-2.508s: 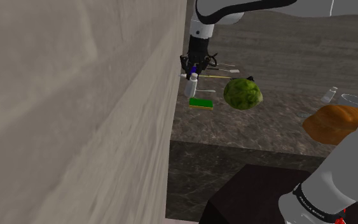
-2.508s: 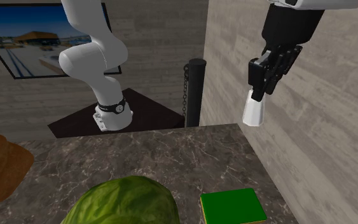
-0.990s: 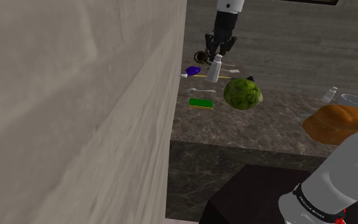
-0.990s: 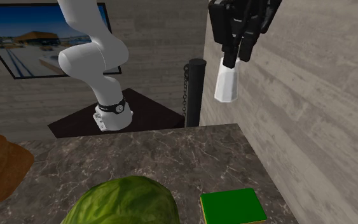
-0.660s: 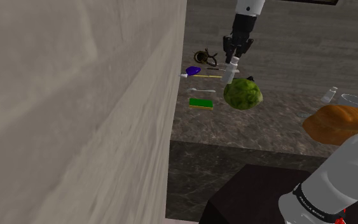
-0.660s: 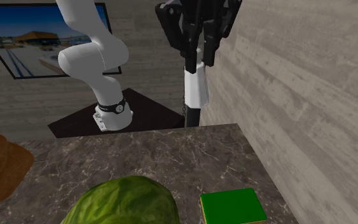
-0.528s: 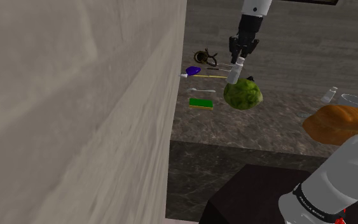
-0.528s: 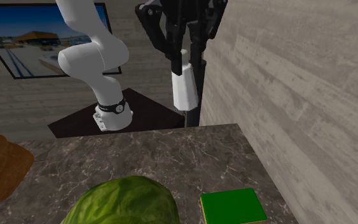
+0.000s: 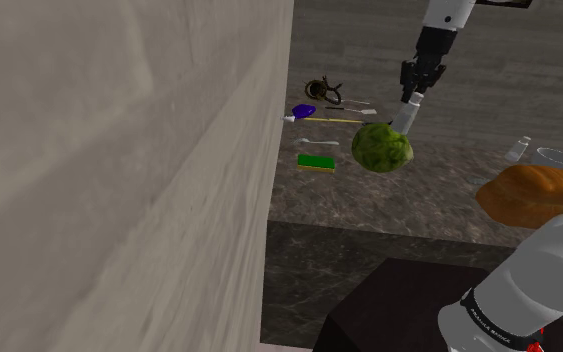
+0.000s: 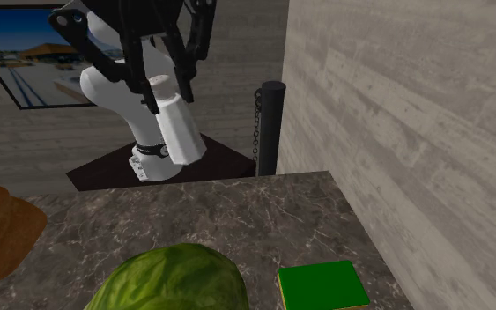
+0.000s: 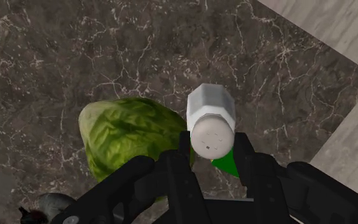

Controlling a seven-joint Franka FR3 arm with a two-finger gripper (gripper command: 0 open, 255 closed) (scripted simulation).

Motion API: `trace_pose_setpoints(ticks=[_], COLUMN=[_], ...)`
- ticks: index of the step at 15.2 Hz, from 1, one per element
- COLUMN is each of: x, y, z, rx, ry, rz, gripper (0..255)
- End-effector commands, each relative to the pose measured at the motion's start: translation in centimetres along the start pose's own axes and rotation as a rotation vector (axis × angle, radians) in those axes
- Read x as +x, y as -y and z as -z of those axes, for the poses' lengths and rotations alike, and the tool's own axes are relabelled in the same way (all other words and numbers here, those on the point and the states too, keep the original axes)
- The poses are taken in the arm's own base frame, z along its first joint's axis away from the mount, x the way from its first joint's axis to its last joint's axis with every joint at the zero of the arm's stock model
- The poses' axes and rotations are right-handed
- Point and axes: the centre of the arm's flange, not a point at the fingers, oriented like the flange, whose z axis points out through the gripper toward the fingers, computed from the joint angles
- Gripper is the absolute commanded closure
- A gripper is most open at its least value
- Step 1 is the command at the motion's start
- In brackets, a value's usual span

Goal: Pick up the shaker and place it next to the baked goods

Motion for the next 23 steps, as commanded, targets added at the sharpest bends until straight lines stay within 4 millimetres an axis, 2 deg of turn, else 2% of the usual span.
trace_pose_setpoints(ticks=[1,23], x=[-1.0,-11.4], y=[-2.5,-29.6], z=[0.3,2.0], rx=[0.001,0.001], ry=[0.001,0.001], rz=[0.002,0.002], gripper=[255,255])
